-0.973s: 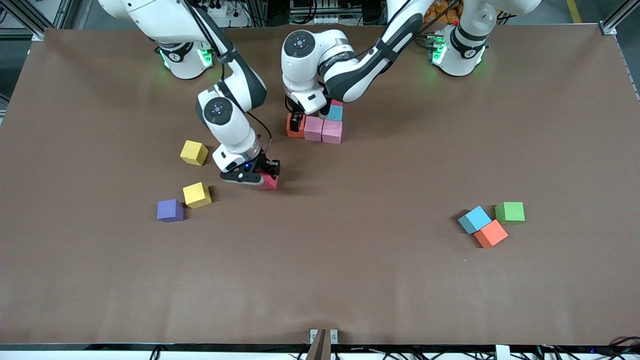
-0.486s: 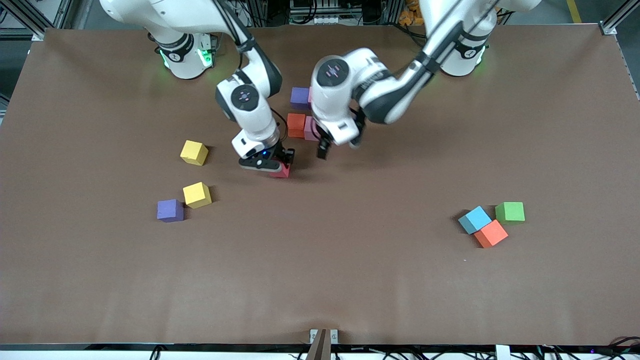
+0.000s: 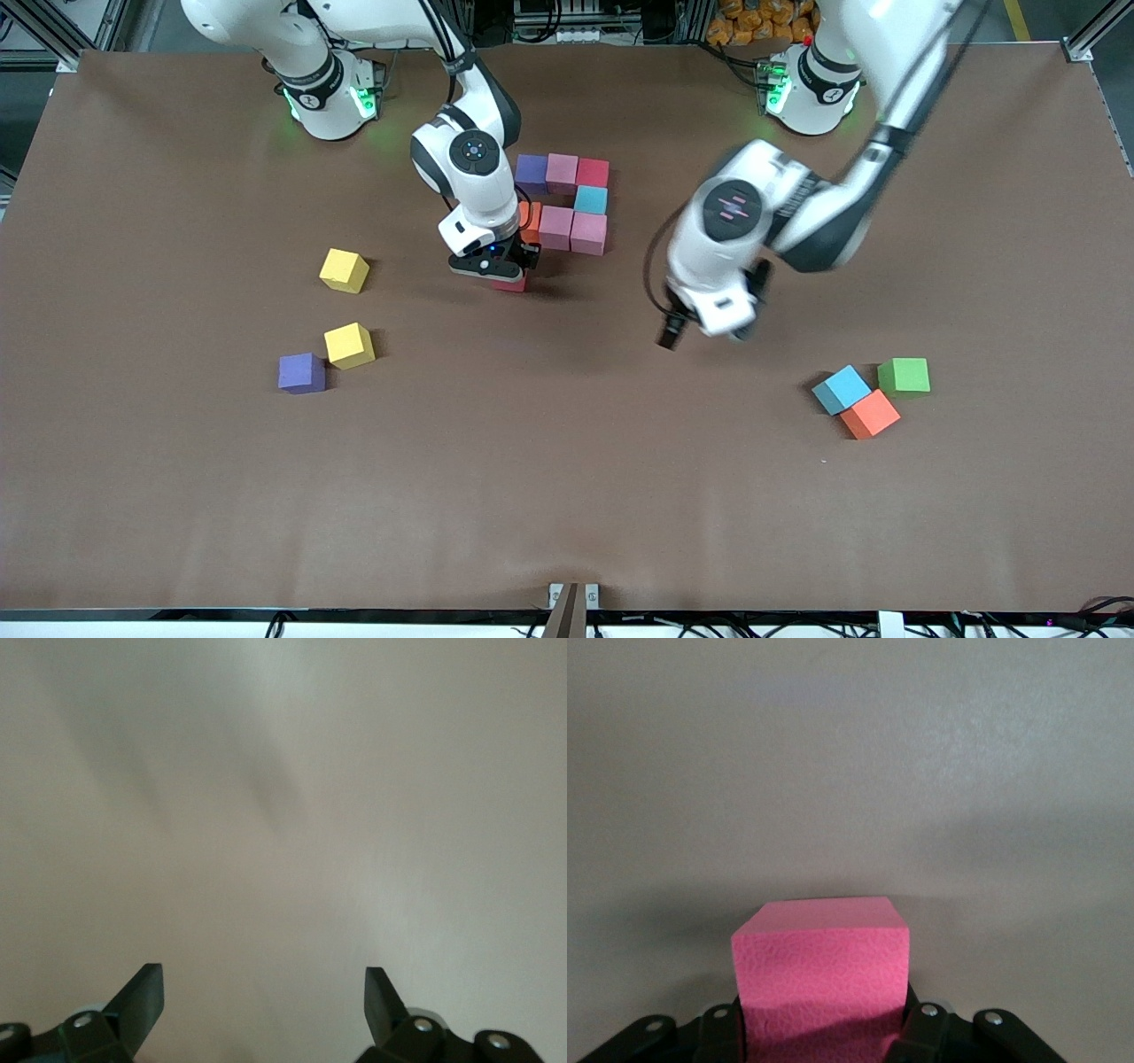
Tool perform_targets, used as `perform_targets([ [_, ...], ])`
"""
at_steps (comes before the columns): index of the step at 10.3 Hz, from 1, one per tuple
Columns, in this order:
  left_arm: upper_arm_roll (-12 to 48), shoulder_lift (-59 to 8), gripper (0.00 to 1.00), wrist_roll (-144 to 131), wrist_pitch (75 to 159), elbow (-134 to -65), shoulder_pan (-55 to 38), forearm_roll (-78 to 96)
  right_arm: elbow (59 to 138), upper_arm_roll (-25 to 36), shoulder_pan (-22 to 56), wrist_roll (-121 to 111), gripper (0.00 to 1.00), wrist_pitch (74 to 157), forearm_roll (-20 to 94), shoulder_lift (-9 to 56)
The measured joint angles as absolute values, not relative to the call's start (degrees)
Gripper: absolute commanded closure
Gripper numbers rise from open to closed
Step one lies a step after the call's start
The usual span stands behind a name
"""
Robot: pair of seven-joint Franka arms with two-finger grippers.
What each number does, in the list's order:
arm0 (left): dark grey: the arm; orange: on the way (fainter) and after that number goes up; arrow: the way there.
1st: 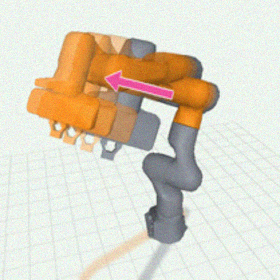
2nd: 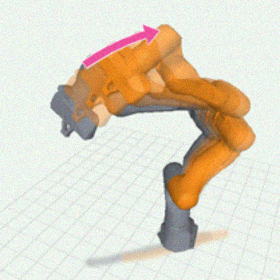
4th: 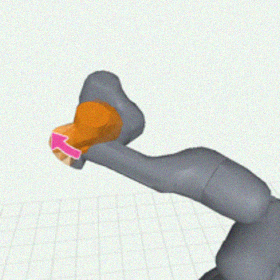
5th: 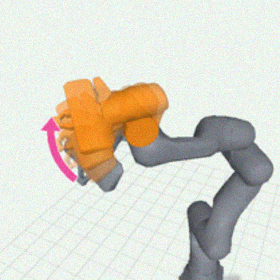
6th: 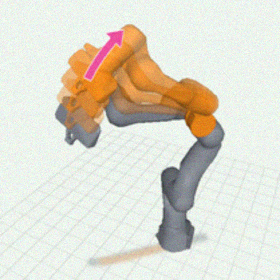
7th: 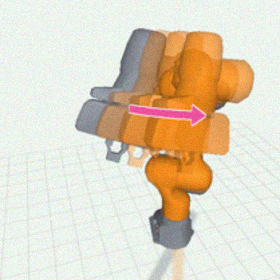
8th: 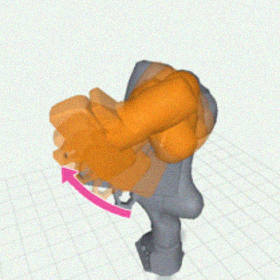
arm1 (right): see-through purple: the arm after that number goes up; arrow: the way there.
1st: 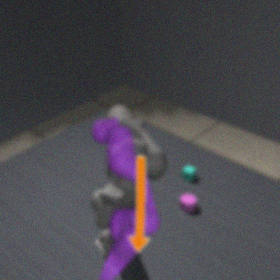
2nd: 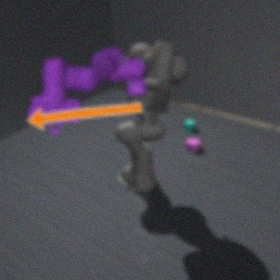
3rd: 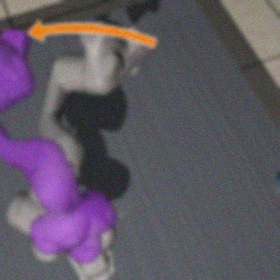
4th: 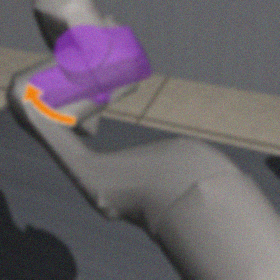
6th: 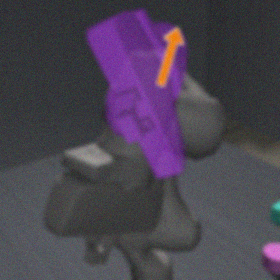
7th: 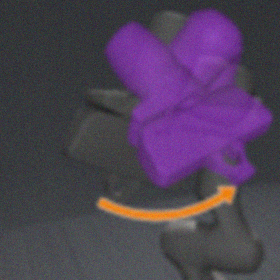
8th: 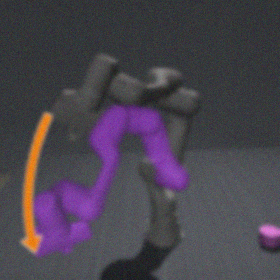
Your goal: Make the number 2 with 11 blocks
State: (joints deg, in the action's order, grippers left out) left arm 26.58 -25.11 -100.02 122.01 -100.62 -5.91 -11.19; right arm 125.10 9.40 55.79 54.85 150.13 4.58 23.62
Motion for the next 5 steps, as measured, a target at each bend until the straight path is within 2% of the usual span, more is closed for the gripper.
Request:
perform_targets([
  [3,25.2,-25.1,0.0,-82.0,121.6,-100.9,3.0,-11.2,125.1,9.4,56.4,56.3,0.8,148.5,4.6,23.9],
  [5,20.4,-25.1,0.0,-70.2,121.6,-100.9,4.3,-11.2,125.1,9.4,56.9,58.3,0.81,148.3,4.5,24.0],
])
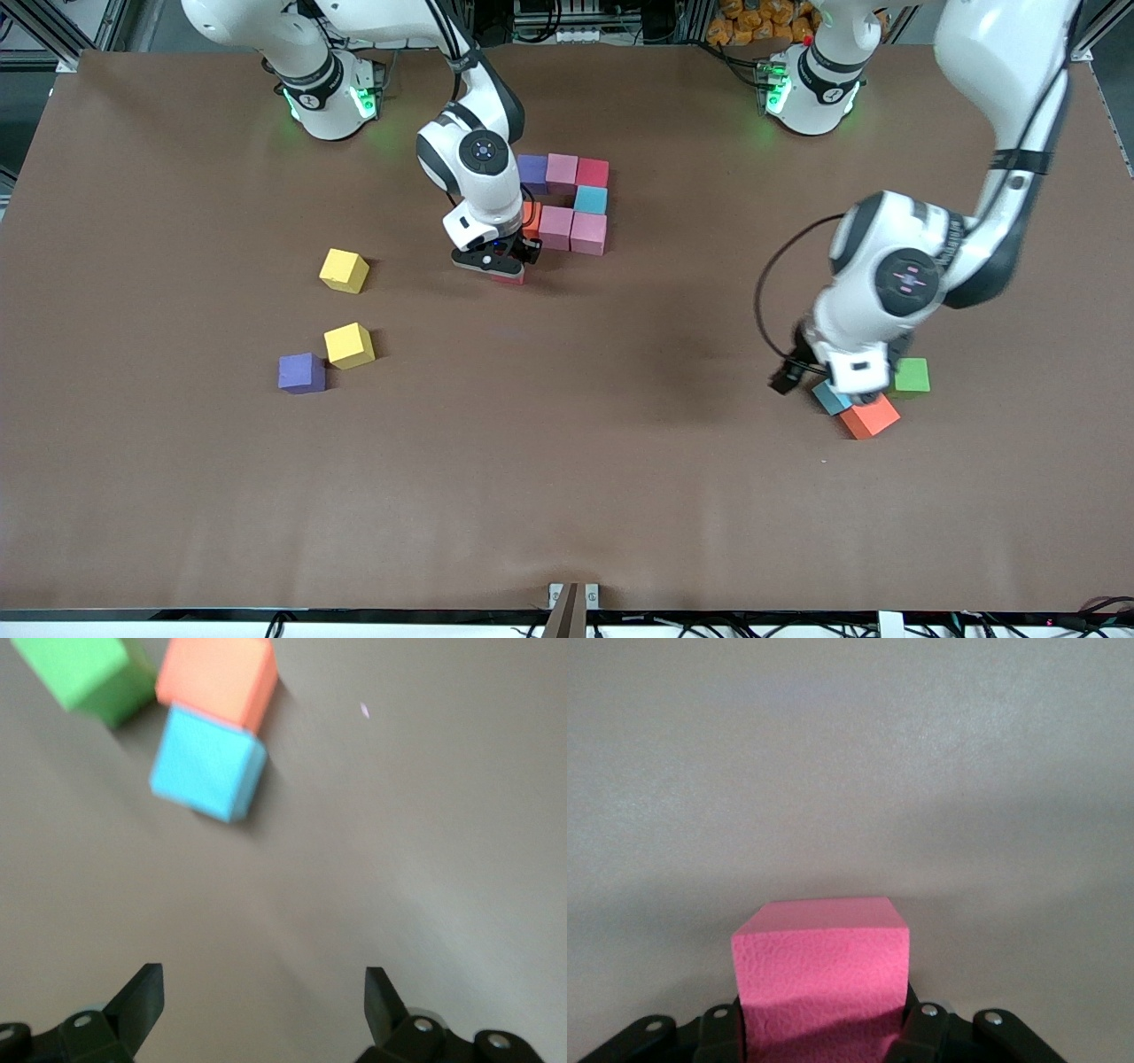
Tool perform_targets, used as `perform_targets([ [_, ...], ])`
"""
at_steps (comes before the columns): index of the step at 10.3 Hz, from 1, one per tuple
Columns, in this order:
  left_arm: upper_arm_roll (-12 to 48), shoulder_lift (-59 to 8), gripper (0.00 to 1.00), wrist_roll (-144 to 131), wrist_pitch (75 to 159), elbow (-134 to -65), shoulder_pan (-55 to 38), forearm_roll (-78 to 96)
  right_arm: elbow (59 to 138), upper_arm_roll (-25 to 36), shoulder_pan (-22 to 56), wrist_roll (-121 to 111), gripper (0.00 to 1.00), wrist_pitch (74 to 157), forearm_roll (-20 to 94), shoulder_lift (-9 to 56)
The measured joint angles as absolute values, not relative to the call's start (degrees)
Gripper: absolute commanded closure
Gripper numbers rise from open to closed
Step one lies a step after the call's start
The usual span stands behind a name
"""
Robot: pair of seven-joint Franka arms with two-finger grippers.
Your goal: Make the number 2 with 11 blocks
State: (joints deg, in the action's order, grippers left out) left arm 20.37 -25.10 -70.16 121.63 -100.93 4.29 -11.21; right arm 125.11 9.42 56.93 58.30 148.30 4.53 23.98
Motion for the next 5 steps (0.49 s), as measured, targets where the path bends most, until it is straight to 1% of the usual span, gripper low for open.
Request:
perform_targets([
  [3,13.0,-25.3,0.0,-56.6,123.8,-100.8,4.3,-11.2,125.1,9.4,58.6,60.6,0.82,148.2,4.5,24.0],
  [5,10.8,-26.8,0.0,-52.0,126.7,-101.0,4.4,-11.2,125.1,9.4,58.9,60.7,0.82,148.2,4.5,24.0],
])
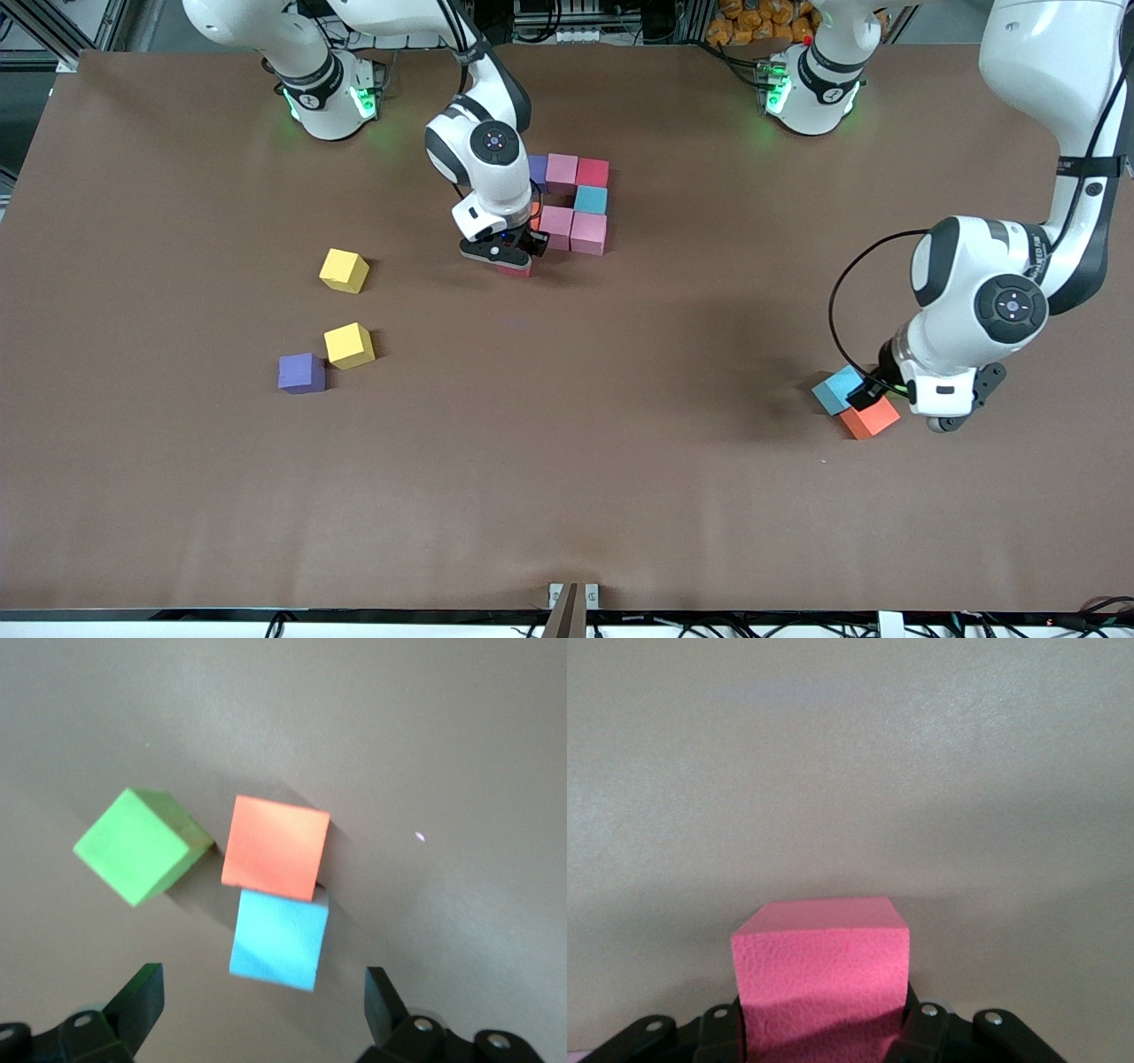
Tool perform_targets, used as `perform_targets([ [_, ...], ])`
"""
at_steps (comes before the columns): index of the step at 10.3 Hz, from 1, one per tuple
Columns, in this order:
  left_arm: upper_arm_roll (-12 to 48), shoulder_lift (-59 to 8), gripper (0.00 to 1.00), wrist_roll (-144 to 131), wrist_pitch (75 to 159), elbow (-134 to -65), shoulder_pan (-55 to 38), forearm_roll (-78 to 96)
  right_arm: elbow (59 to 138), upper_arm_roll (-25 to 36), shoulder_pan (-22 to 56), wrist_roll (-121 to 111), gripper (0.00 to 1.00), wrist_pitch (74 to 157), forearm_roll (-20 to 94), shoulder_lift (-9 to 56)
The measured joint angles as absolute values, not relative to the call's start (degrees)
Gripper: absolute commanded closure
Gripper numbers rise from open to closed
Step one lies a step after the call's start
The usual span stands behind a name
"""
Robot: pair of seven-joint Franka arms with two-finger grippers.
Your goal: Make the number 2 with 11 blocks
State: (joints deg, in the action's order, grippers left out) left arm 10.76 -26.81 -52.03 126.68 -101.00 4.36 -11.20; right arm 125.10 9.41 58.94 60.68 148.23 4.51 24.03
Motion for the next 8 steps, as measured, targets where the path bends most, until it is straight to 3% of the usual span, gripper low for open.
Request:
perform_targets([
  [3,9.6,-30.2,0.0,-47.4,130.9,-101.2,4.3,-10.3,125.1,9.4,60.0,60.8,0.79,148.2,4.4,24.1],
  [4,9.4,-30.7,0.0,-46.1,131.4,-101.2,4.3,-8.7,125.1,9.4,60.3,60.9,0.67,148.2,4.4,24.1],
  [5,9.3,-31.2,0.0,-44.7,131.8,-101.3,4.3,-7.6,125.1,9.5,60.4,61.0,0.42,148.2,4.4,24.1],
  [6,9.2,-31.8,0.0,-44.1,132.3,-101.3,4.3,-7.4,125.1,9.5,60.4,61.0,0.09,148.2,4.4,24.1],
  [7,9.0,-32.4,0.0,-44.0,132.6,-101.4,4.3,-7.4,125.1,9.5,60.4,61.0,0.0,148.2,4.4,24.1],
  [8,9.0,-32.8,0.0,-43.9,132.6,-101.5,4.2,-7.4,125.1,9.5,60.4,61.0,0.0,148.2,4.4,24.2],
])
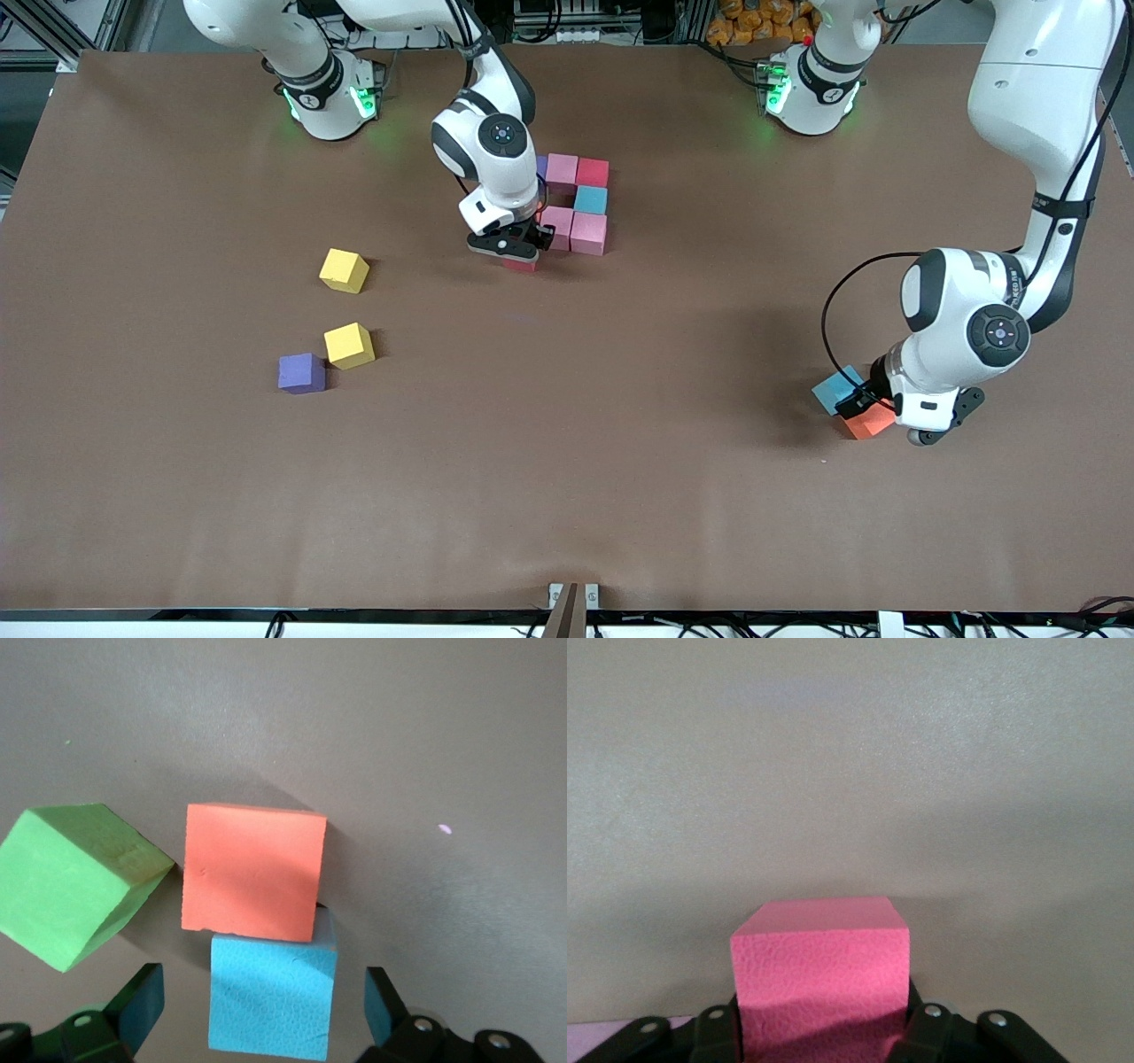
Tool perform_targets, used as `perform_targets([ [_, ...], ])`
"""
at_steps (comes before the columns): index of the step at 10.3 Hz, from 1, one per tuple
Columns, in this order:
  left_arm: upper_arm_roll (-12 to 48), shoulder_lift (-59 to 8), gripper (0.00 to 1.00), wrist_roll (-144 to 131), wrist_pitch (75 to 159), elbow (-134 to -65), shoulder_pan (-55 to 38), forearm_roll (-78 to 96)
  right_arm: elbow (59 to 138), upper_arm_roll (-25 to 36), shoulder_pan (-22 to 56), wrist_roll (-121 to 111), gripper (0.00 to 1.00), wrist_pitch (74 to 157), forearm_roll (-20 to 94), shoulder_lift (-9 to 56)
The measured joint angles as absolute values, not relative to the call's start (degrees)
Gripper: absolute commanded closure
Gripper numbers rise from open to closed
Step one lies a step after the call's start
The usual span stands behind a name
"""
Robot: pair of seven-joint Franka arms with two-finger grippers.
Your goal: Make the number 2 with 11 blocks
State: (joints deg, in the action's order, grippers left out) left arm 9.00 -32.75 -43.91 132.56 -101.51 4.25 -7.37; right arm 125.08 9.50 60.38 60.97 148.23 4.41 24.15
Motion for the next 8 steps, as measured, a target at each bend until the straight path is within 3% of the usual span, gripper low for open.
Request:
perform_targets([
  [5,8.9,-33.7,0.0,-43.9,132.8,-102.1,4.1,-7.4,119.9,10.8,56.2,57.1,0.0,141.2,4.4,21.9],
  [7,8.9,-34.6,0.22,-43.9,133.2,-102.1,4.0,-7.3,119.5,11.4,49.3,44.4,0.0,137.3,4.3,18.5],
  [8,8.9,-34.9,0.38,-43.9,133.3,-102.1,3.9,-7.0,119.5,11.6,45.0,36.1,0.0,135.6,4.3,16.8],
])
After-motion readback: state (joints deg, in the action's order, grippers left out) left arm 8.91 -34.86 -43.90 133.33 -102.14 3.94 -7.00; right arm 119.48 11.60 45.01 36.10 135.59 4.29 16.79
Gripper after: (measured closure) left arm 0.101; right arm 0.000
